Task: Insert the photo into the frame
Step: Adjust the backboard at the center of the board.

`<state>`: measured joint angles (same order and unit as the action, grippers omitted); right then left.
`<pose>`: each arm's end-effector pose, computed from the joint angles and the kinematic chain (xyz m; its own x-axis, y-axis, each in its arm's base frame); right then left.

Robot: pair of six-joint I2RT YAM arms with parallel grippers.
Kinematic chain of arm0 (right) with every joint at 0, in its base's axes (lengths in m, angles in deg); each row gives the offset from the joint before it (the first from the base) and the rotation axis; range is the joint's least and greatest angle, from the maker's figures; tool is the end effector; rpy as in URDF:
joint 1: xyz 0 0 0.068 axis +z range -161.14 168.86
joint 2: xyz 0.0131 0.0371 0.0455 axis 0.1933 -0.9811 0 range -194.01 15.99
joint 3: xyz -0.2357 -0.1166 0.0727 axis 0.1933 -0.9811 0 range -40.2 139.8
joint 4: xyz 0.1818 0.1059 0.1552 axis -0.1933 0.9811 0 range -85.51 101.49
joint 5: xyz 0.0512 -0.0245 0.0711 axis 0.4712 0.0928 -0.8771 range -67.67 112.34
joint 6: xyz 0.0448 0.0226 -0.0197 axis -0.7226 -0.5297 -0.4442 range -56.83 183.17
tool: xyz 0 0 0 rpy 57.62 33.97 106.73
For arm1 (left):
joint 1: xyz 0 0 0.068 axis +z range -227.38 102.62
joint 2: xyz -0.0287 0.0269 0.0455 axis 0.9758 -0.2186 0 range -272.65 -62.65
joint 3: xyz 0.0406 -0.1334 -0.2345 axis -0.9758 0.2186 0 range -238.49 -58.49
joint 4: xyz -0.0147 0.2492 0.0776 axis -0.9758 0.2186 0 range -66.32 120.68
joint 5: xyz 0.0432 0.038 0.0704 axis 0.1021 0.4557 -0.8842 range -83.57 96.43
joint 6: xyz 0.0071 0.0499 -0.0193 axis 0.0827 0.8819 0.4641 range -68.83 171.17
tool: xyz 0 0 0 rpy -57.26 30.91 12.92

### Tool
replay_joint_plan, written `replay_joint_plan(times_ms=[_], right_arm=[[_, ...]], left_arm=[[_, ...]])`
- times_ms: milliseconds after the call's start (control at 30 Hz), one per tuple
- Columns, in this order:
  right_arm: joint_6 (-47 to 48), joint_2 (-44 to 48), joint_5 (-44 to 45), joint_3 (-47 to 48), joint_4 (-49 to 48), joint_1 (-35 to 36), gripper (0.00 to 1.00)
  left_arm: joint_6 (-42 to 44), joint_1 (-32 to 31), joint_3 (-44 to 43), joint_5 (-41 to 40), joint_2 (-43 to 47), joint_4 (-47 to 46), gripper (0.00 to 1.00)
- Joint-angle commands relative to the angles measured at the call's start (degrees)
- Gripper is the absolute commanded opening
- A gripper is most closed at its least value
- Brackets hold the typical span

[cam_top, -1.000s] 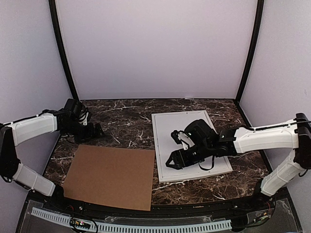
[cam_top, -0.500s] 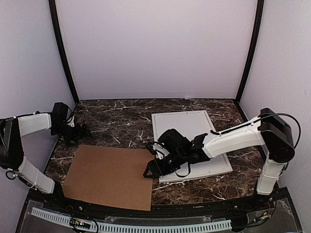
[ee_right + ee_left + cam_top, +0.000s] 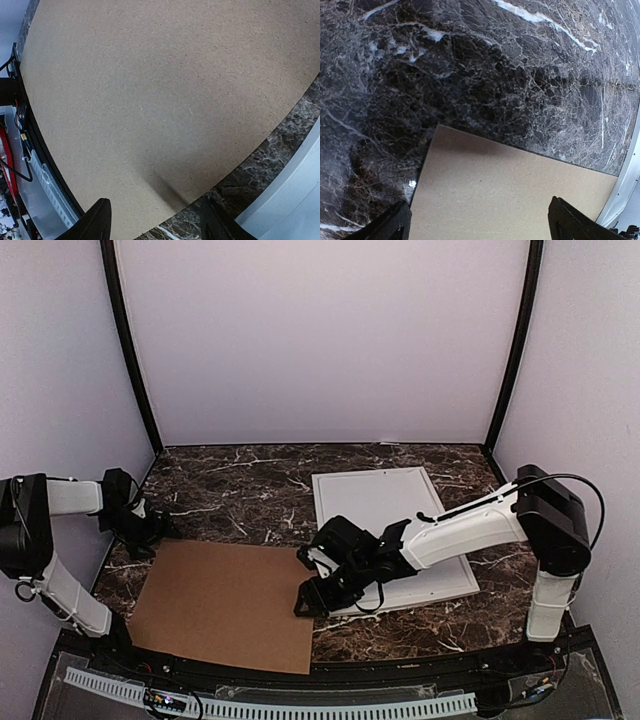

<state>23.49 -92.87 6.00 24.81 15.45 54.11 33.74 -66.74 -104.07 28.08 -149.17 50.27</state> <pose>0.1526 0.3547 0.1485 -0.8630 -0.4088 -0.2968 -0.5046 0.6698 0.5448 0.2670 0.0368 0.1628 -0.8567 -0.4441 -0.2626 -0.3035 0.8454 -0.4396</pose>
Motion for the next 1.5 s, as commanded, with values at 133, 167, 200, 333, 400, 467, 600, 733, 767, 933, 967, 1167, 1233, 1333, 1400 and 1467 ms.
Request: replay_joint_plan(times_ms=[133,167,200,333,400,467,600,733,767,933,967,1167,1233,1333,1400,1467], right_arm=[[-2.9,1.4,3.8,-2.0,2.6,-2.1,0.61],[-3.0,1.2,3.7,-1.6,2.4,-2.2,0.61],[-2.9,0.9,3.4,-1.3,2.2,-2.3,0.61],[-3.6,-0.9,2.8,-0.1,0.8,-2.4,0.61],[-4.5,-1.3,2.7,-0.3,-0.5,-3.0,0.61],[-5.5,-1.6,2.6,-0.8,-2.0,-3.9,0.61],[-7.7,-2.2,2.0,-1.2,-5.2,-5.6,0.62],[-9.3,-3.1,1.3,-1.1,-8.1,-7.1,0.61],[-9.5,-3.3,1.3,-0.9,-8.6,-7.4,0.61],[-9.5,-5.1,1.1,2.1,-9.2,-9.5,0.61],[-9.4,-5.5,1.0,2.9,-9.2,-10.0,0.61],[-6.6,-8.5,0.8,8.6,-5.6,-12.8,0.6],[-5.4,-9.8,0.7,10.3,-3.8,-13.5,0.6],[-4.2,-11.4,0.0,11.8,-2.5,-14.3,0.6],[-3.7,-12.2,-0.6,12.5,-2.0,-14.4,0.59],[-3.4,-12.7,-1.2,12.8,-1.7,-14.4,0.58]], left_arm=[[1.3,0.8,1.5,-0.3,-1.4,2.1,0.98],[1.3,0.8,1.6,0.0,-1.6,2.2,0.97],[1.3,0.7,1.8,0.6,-2.1,2.1,0.96],[0.9,0.7,2.5,4.8,-4.1,1.5,0.88],[0.7,0.1,2.6,6.0,-4.6,1.2,0.86],[-0.1,-0.7,2.9,7.4,-4.7,0.4,0.83],[-1.9,-3.7,3.8,9.7,-4.8,-2.1,0.8],[-3.2,-5.1,4.2,12.3,-5.1,-4.1,0.78],[-3.4,-5.1,4.3,13.0,-5.2,-4.5,0.78],[-4.5,-5.2,4.7,15.2,-5.1,-6.5,0.75],[-5.0,-5.3,4.8,16.2,-5.0,-6.8,0.74],[-5.8,-5.2,5.4,19.8,-4.0,-8.3,0.7],[-5.8,-5.3,5.4,21.1,-3.5,-8.5,0.69],[-5.5,-5.3,5.7,23.1,-2.2,-8.9,0.68],[-5.4,-5.2,5.7,24.2,-0.2,-9.2,0.67],[-5.6,-5.3,5.8,25.5,1.6,-9.8,0.67]])
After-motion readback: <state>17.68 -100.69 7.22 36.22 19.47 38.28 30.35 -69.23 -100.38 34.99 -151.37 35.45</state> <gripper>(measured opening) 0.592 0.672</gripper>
